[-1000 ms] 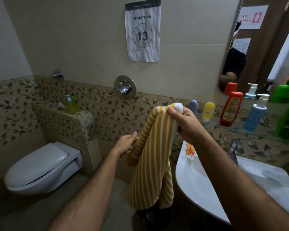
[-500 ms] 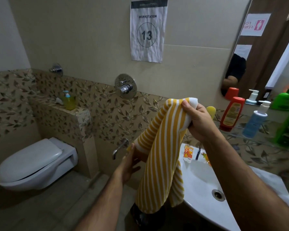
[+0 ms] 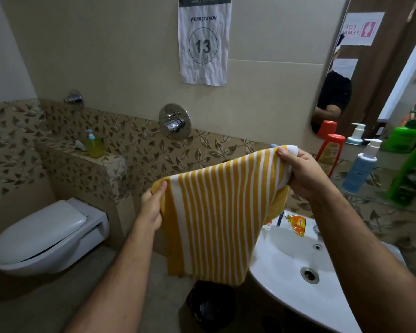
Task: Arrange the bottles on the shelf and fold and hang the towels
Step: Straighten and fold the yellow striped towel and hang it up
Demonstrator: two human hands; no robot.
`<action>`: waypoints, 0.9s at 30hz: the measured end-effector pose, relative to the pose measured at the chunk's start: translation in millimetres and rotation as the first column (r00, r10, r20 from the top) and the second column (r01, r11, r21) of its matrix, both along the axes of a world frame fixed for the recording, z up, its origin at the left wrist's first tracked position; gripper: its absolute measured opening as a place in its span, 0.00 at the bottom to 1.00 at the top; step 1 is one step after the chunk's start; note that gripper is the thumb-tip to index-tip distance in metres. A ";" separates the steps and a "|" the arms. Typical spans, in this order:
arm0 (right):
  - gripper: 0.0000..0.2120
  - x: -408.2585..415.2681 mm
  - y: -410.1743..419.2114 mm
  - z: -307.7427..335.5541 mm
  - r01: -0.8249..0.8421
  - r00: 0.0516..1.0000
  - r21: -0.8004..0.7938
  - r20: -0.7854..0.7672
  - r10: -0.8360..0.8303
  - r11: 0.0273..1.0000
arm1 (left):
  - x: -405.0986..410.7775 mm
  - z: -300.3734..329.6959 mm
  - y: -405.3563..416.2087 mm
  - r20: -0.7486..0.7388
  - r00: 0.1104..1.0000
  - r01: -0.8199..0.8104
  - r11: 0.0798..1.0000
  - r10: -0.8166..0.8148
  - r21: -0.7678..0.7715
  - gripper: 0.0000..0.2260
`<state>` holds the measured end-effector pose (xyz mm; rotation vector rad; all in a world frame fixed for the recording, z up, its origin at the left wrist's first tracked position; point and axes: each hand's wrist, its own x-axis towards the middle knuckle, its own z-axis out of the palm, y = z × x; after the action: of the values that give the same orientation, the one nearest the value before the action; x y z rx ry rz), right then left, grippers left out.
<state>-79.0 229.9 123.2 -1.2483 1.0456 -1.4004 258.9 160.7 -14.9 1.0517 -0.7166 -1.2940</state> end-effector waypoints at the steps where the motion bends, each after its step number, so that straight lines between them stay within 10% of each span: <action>1: 0.13 -5.8 -3.2 -1.2 0.007 1.000 0.040 -0.018 -0.006 0.999 | 7.0 12.5 -1.4 0.054 0.998 -0.017 1.000 0.018 -0.012 0.15; 12: 0.19 -3.1 -34.4 -5.1 0.263 0.909 0.436 -0.410 -0.069 0.861 | 32.9 112.3 14.6 0.187 0.980 -0.022 0.980 0.060 -0.198 0.12; 16: 0.22 16.4 -37.8 -5.7 0.090 0.991 0.413 -0.127 -0.041 0.906 | 39.2 115.6 25.9 0.071 0.995 0.066 0.998 -0.065 -0.003 0.32; 19: 0.20 23.6 -39.1 -11.5 -0.160 0.987 0.222 0.005 0.163 0.962 | 46.6 103.8 32.9 0.027 0.999 0.030 0.997 -0.032 0.075 0.21; 27: 0.24 40.1 -46.1 -4.7 0.121 0.759 0.015 -0.646 -0.083 0.992 | 64.9 95.5 33.5 0.146 0.966 -0.189 0.968 0.214 -0.166 0.12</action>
<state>-38.9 183.8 118.5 -1.7098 1.6290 -1.0067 323.9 194.2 80.6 1.0858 -0.7955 -0.9713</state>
